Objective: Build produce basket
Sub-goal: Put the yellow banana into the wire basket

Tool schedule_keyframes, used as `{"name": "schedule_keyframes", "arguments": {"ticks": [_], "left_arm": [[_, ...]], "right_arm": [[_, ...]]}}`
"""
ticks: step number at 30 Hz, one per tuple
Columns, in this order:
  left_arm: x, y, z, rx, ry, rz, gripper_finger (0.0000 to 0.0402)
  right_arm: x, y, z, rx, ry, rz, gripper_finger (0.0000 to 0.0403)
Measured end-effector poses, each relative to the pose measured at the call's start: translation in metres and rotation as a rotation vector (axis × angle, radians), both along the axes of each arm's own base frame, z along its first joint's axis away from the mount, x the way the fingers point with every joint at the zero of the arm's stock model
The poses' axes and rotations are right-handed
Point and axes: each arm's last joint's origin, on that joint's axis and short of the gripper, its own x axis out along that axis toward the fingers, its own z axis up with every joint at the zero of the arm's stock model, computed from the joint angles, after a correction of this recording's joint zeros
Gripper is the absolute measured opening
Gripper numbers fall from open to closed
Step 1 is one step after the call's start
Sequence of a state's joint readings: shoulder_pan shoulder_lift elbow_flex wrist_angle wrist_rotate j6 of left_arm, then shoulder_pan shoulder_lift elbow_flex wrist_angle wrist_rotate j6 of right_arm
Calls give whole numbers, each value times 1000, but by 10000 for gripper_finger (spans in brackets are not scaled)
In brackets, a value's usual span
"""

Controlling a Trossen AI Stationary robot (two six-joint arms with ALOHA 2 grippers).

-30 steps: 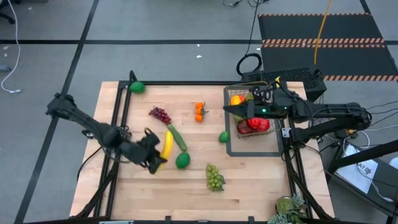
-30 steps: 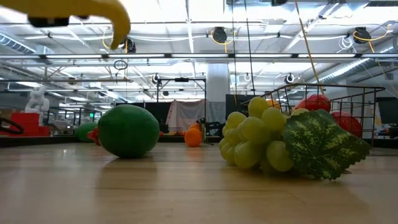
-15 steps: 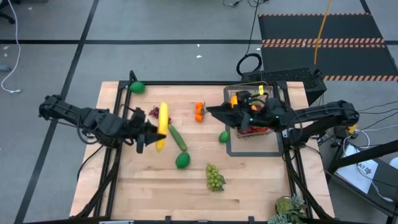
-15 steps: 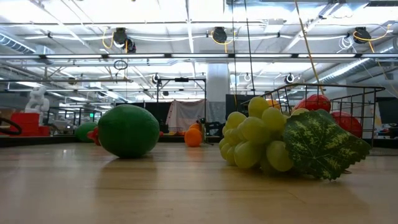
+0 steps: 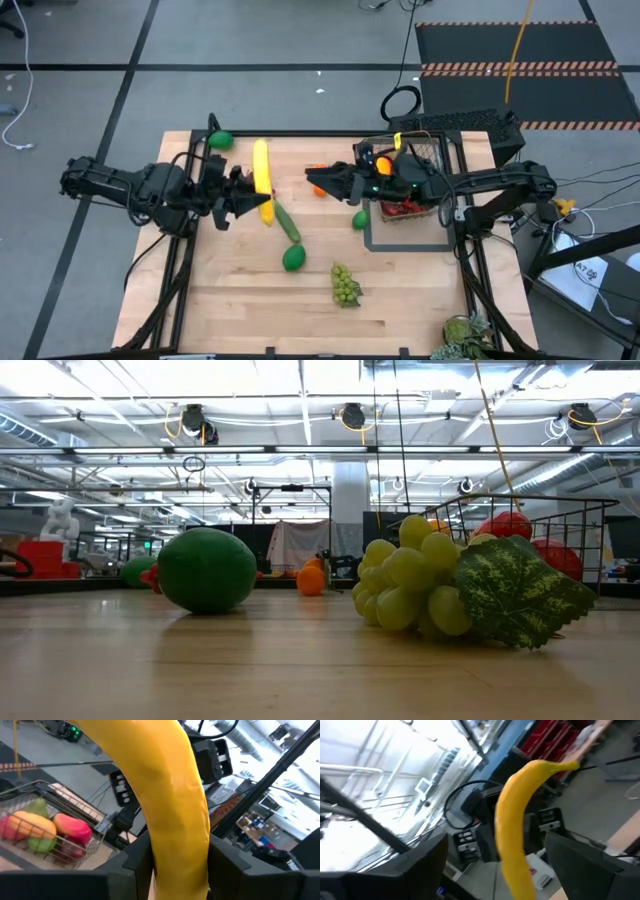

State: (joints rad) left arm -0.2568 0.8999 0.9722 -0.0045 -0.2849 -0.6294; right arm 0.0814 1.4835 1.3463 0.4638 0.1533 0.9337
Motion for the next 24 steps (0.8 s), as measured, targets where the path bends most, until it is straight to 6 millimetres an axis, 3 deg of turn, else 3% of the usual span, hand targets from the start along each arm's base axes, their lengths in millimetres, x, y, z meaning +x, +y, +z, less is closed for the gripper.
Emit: {"name": "schedule_keyframes", "arguments": {"ticks": [9, 18, 24], "left_arm": [[18, -5, -3, -24, -31, -47, 149], [53, -9, 0, -6, -26, -43, 149], [79, 0, 7, 51, 72, -11, 149]], "right_arm": [[6, -15, 5, -13, -8, -29, 325], [8, -24, -2, 22, 62, 62, 325], [8, -29, -2, 13, 62, 116, 325]]}}
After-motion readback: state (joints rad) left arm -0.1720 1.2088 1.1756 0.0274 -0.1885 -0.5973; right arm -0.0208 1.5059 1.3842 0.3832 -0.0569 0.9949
